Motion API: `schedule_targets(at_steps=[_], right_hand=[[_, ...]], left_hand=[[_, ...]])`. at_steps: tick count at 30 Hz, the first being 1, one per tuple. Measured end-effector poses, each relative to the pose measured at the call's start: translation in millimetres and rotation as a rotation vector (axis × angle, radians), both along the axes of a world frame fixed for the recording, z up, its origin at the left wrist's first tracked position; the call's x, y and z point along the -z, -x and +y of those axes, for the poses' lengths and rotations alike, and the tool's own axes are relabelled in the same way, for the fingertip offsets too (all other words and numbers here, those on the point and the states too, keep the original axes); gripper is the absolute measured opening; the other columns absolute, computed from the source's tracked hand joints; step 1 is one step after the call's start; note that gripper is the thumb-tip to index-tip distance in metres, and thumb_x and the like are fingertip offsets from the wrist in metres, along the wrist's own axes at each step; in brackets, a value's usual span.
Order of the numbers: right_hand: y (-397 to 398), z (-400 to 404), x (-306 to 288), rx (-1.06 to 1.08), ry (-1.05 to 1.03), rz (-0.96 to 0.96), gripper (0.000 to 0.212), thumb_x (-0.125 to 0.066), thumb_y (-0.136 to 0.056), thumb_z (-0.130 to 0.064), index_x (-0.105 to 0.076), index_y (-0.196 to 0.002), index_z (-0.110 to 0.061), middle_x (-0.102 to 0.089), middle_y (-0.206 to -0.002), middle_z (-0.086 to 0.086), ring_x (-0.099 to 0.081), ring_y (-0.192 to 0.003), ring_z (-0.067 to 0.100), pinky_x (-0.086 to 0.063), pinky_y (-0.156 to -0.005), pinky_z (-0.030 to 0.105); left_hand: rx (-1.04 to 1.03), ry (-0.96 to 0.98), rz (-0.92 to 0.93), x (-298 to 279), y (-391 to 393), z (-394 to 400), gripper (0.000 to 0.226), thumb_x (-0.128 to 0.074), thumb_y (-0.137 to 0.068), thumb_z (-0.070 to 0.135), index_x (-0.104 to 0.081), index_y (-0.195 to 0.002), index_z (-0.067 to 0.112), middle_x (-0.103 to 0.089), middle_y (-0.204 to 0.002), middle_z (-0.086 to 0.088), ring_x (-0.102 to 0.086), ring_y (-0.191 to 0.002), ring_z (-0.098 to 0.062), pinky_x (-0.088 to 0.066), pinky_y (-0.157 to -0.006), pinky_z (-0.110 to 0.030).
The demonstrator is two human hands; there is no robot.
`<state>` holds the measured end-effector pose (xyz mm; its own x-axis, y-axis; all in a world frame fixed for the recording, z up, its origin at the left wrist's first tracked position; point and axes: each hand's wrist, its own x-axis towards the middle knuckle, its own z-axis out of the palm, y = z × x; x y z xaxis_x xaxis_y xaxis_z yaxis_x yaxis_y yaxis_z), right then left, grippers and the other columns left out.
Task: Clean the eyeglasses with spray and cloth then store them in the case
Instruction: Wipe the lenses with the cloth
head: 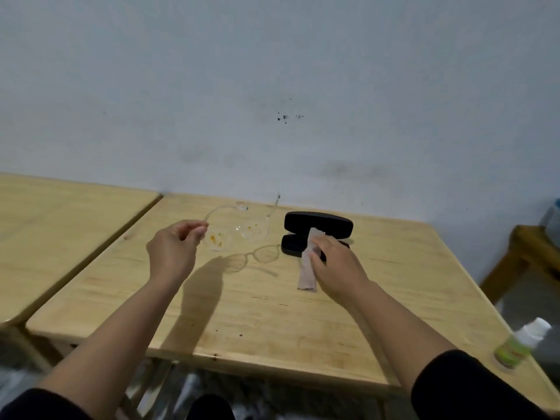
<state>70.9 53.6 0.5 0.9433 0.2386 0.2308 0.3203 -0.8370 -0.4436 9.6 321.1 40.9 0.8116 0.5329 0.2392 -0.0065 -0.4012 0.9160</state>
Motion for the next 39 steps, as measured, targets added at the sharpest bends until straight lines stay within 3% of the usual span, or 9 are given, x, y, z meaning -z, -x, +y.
schedule_targets(at_steps=[7, 12, 20, 24, 28, 34, 39], right_hand=[[-36.1, 9.9, 11.4, -0.024, 0.098, -0.01, 0.039, -0.039, -0.095, -0.034, -0.053, -0.13, -0.026, -0.048, -0.142, -0.003, -0.044, -0.127, 0.02, -0.037, -0.097, 0.031], [-46.4, 6.2, 19.0, -0.037, 0.136, -0.007, 0.036, -0.041, -0.094, -0.038, -0.057, -0.126, -0.03, -0.055, -0.135, -0.004, -0.046, -0.113, 0.024, -0.037, -0.091, 0.032], [-54.4, 3.9, 22.0, -0.084, -0.046, 0.043, 0.036, -0.049, -0.093, -0.031, -0.059, -0.125, -0.017, -0.057, -0.125, 0.008, -0.047, -0.117, 0.022, -0.031, -0.089, 0.023], [-49.6, -5.0, 15.3, -0.157, -0.137, 0.074, 0.036, -0.057, -0.089, -0.027, -0.059, -0.124, -0.025, -0.055, -0.106, 0.0, -0.05, -0.106, 0.017, -0.034, -0.085, 0.022], [-42.2, -15.7, 10.9, -0.273, -0.091, 0.194, 0.036, -0.061, -0.084, -0.032, -0.059, -0.12, -0.04, -0.045, -0.11, -0.008, -0.047, -0.101, 0.006, -0.037, -0.083, 0.016], [-35.6, -8.8, 15.1, -0.269, -0.001, 0.202, 0.016, -0.067, -0.083, -0.023, -0.071, -0.098, -0.019, -0.041, -0.114, -0.002, -0.043, -0.107, 0.011, -0.034, -0.093, 0.021], [-30.5, 1.8, 13.4, -0.201, -0.037, 0.145, 0.007, -0.06, -0.087, -0.017, -0.062, -0.081, -0.016, -0.046, -0.107, -0.002, -0.044, -0.101, 0.013, -0.034, -0.088, 0.023]], left_hand=[[-0.052, 0.003, 0.04, 14.5, -9.8, 17.6, 0.01, -0.062, -0.087, 0.022, -0.07, -0.086, 0.026, -0.071, -0.08, 0.001, -0.067, -0.083, -0.014, -0.046, -0.081, -0.027], [-0.046, 0.013, 0.059, 18.4, -19.5, 15.6, 0.011, -0.061, -0.087, 0.02, -0.07, -0.086, 0.026, -0.071, -0.082, 0.003, -0.066, -0.081, -0.008, -0.046, -0.08, -0.024], [-0.033, 0.01, 0.076, 22.9, -25.8, 8.8, 0.01, -0.062, -0.087, 0.021, -0.071, -0.088, 0.025, -0.071, -0.082, 0.004, -0.066, -0.08, -0.008, -0.047, -0.079, -0.024], [-0.03, 0.006, 0.078, 21.4, -25.8, 7.1, 0.01, -0.062, -0.087, 0.02, -0.071, -0.089, 0.025, -0.07, -0.083, 0.004, -0.066, -0.081, -0.009, -0.049, -0.085, -0.029], [-0.014, 0.026, 0.081, 21.7, -26.6, 2.4, 0.01, -0.063, -0.086, 0.02, -0.071, -0.089, 0.024, -0.07, -0.082, 0.005, -0.067, -0.083, -0.01, -0.051, -0.088, -0.031], [0.012, 0.063, 0.068, 24.9, -24.9, -5.8, 0.009, -0.063, -0.086, 0.02, -0.071, -0.089, 0.023, -0.071, -0.084, 0.003, -0.067, -0.083, -0.008, -0.049, -0.087, -0.028], [0.008, 0.064, 0.063, 24.4, -23.3, -8.2, 0.009, -0.063, -0.086, 0.019, -0.072, -0.089, 0.021, -0.07, -0.082, 0.005, -0.066, -0.08, -0.006, -0.049, -0.084, -0.026]])
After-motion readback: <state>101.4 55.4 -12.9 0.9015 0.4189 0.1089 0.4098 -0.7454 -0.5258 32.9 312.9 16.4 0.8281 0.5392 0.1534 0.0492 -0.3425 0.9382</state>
